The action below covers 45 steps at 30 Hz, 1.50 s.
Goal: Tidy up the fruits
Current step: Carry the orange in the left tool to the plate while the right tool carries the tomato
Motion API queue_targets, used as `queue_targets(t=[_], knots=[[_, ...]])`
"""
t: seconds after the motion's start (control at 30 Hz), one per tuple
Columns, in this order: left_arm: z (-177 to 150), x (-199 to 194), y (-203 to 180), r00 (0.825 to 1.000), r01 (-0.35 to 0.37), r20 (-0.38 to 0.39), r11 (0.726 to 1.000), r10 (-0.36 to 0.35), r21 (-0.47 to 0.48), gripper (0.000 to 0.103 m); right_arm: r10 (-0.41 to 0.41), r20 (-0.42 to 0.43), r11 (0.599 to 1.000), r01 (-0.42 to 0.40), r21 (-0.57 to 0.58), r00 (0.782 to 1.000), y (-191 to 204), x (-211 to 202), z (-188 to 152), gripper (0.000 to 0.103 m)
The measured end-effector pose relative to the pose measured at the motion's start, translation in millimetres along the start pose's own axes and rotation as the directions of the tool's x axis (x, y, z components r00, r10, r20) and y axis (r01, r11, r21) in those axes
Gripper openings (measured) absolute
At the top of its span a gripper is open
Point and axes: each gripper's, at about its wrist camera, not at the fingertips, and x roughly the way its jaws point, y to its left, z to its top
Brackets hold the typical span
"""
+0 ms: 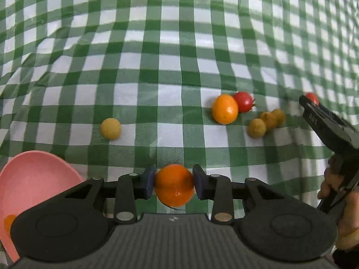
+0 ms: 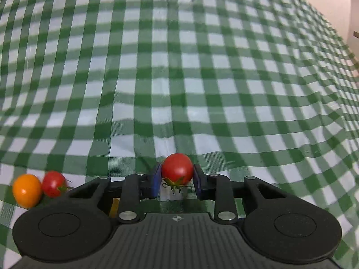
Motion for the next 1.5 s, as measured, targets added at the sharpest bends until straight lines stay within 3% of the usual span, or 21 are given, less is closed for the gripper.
queue_targets(t=[0.2, 0.37, 0.67, 1.03, 1.23, 1.5], knots=[[-16, -56, 27, 0.998, 0.038, 0.052, 0.997, -0.034, -0.067, 0.040, 0.049, 0.004, 0.998, -0.049, 0.029, 0.999, -4, -80, -13, 0.030], [-47, -104, 58, 0.999, 0.009, 0.045, 0.995, -0.005, -0.096, 0.040, 0.123, -0.041, 0.992, -0.122, 0.029, 0.992, 7, -150, -35, 0.030], [-109, -160, 117, 0.998, -0.055, 0.012, 0.978, 0.058, -0.203, 0.040, 0.307, -0.077, 0.952, -0.307, 0.000, 0.949, 59, -246, -54, 0.030], [-164, -229, 158, 0.991, -0.042, 0.114, 0.964, 0.074, -0.264, 0.040, 0.468, -0.059, 0.877, -0.471, -0.097, 0.882, 107, -331, -47, 0.030], [-184, -256, 171, 0.985, -0.020, 0.161, 0.959, 0.068, -0.281, 0.040, 0.491, -0.048, 0.855, -0.491, -0.164, 0.870, 124, -364, -51, 0.030], [-207, -274, 191, 0.979, -0.006, 0.192, 0.950, 0.069, -0.311, 0.040, 0.490, -0.043, 0.844, -0.487, -0.226, 0.870, 134, -379, -54, 0.030]])
